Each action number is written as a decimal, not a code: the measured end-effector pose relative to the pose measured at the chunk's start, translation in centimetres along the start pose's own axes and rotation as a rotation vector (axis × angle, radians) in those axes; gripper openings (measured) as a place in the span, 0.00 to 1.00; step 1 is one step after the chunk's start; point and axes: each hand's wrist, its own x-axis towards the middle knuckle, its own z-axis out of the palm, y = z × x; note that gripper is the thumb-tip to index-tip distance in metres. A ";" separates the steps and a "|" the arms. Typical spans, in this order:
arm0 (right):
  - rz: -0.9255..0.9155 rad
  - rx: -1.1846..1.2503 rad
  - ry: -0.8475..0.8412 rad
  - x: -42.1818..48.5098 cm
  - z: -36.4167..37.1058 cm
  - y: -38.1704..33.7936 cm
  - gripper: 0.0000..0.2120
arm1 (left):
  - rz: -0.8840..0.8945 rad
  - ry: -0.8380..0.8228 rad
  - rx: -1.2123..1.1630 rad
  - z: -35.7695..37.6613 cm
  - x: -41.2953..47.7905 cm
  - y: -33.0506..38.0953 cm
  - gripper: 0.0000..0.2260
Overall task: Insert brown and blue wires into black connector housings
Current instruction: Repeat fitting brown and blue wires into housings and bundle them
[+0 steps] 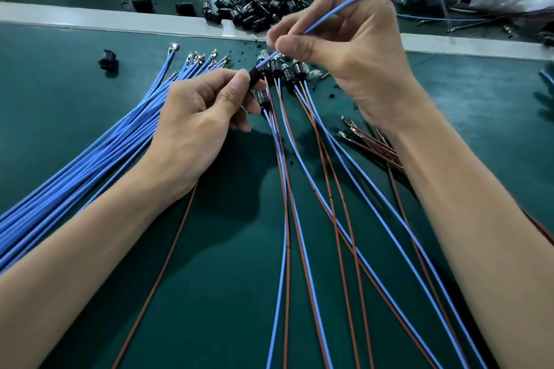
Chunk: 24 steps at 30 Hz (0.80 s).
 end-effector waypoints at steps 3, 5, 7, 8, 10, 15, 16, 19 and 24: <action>0.029 -0.030 -0.042 0.0 -0.1 -0.1 0.10 | 0.000 -0.029 0.004 0.1 0.0 0.0 0.11; 0.041 -0.048 -0.053 0.1 -0.1 0.0 0.10 | 0.001 -0.049 0.006 0.1 0.0 0.0 0.12; 0.061 -0.065 -0.069 0.1 -0.1 0.2 0.09 | -0.002 -0.057 0.004 0.1 0.0 0.0 0.12; 0.077 -0.078 -0.082 0.0 -0.1 0.3 0.08 | -0.006 -0.057 0.003 0.1 0.1 -0.1 0.12; 0.108 -0.107 -0.107 0.0 0.1 0.5 0.08 | -0.006 -0.058 0.006 0.1 0.1 -0.1 0.12; 0.143 -0.028 -0.021 -0.2 1.0 1.2 0.08 | -0.009 -0.057 -0.006 0.1 0.1 0.0 0.12; 0.158 -0.014 -0.009 -0.2 1.1 1.3 0.08 | -0.011 -0.054 -0.008 0.1 0.1 0.0 0.12; 0.226 -0.027 -0.038 -0.2 1.3 1.3 0.07 | -0.008 -0.052 -0.006 -0.1 0.1 0.1 0.11; 0.292 -0.087 -0.125 0.0 0.2 0.4 0.07 | -0.004 -0.056 -0.003 0.1 -0.1 0.3 0.10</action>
